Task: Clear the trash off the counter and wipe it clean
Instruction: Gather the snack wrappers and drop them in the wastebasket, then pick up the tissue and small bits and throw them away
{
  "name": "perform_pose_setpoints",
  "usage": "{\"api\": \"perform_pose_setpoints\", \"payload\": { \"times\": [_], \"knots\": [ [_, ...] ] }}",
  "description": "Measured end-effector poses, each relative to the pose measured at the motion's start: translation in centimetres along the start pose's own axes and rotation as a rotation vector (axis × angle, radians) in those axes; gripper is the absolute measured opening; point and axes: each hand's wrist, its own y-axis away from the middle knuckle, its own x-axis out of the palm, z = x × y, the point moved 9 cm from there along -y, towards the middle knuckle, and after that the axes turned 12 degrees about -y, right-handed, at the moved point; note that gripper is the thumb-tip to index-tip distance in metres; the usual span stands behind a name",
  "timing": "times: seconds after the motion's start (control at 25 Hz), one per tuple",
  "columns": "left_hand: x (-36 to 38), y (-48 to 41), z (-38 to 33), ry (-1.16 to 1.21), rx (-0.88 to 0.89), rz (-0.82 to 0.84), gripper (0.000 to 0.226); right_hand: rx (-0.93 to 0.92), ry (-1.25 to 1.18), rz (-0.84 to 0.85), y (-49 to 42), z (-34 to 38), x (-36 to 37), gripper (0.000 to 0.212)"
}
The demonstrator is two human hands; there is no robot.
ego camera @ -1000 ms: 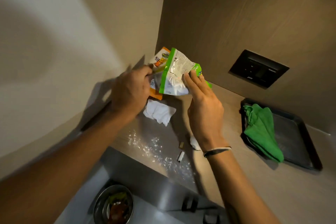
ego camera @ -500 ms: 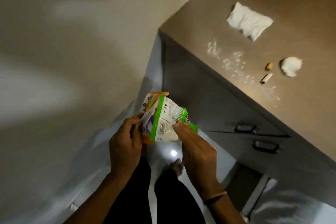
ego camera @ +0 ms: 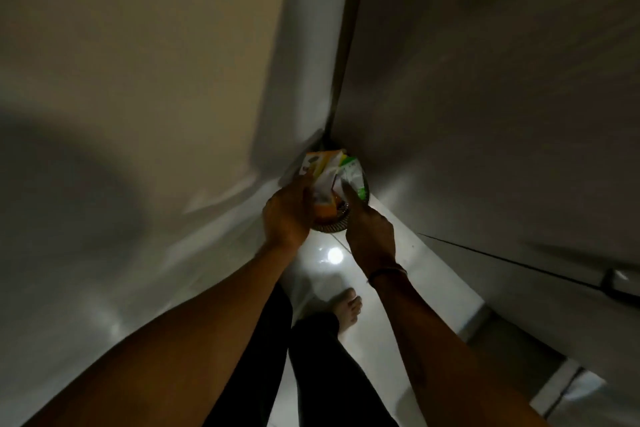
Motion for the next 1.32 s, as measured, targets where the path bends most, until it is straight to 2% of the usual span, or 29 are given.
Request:
{"api": "perform_pose_setpoints", "payload": {
  "times": [0.08,0.16,0.2,0.32,0.4,0.48,0.6,0.72,0.76,0.84,0.96,1.16,1.32],
  "knots": [
    [3.8,-2.8,-0.2,-0.069,0.044,-0.009,0.032,0.019,0.062,0.098,-3.7,-2.0,4.0,0.067],
    [7.2,-4.6,-0.3,-0.193,0.200,-0.041,0.031,-0.012,0.050,0.137,-6.9,-3.1,7.2,0.056],
    [9.3,-5.2,-0.2,-0.269,0.257,0.035,0.033,-0.040,0.075,0.168,-8.1,-3.7,8.7,0.051],
    [15.3,-5.0,1.1,-0.467,0.329,0.416,0.050,-0.041,0.211,0.230,-9.8,-6.3,11.2,0.046],
    [16.5,-4.1,1.9,-0.525,0.382,0.525,0.058,-0.007,0.194,0.204,-9.3,-6.9,10.3,0.044],
    [15.3,-3.1,1.5,-0.524,0.451,0.547,0.069,-0.042,0.132,0.103,-6.9,-5.8,7.8,0.053],
    [10.1,-1.3,-0.6,-0.465,0.463,0.504,0.078,-0.100,0.138,0.003,-3.0,-3.5,3.5,0.069],
    [2.1,1.8,-3.1,-0.448,0.543,0.244,0.087,-0.107,0.226,-0.030,0.8,-0.2,-1.4,0.070],
    [-0.7,3.0,-3.8,-0.451,0.569,0.232,0.089,-0.092,0.227,-0.046,2.0,1.5,-3.7,0.069],
    [-6.6,5.5,-5.1,-0.448,0.596,0.219,0.090,-0.064,0.156,-0.113,5.6,5.0,-8.5,0.071],
    [-17.0,8.3,-8.0,-0.382,0.551,0.087,0.084,-0.045,0.012,-0.201,10.5,10.4,-15.7,0.075],
    [-33.9,11.1,-17.1,-0.287,0.671,-0.207,0.073,-0.231,-0.099,-0.532,18.1,21.1,-31.4,0.052],
    [-42.6,9.1,-25.8,-0.196,0.768,-0.360,0.074,-0.397,-0.175,-0.792,20.8,26.0,-42.9,0.035]
  ]
}}
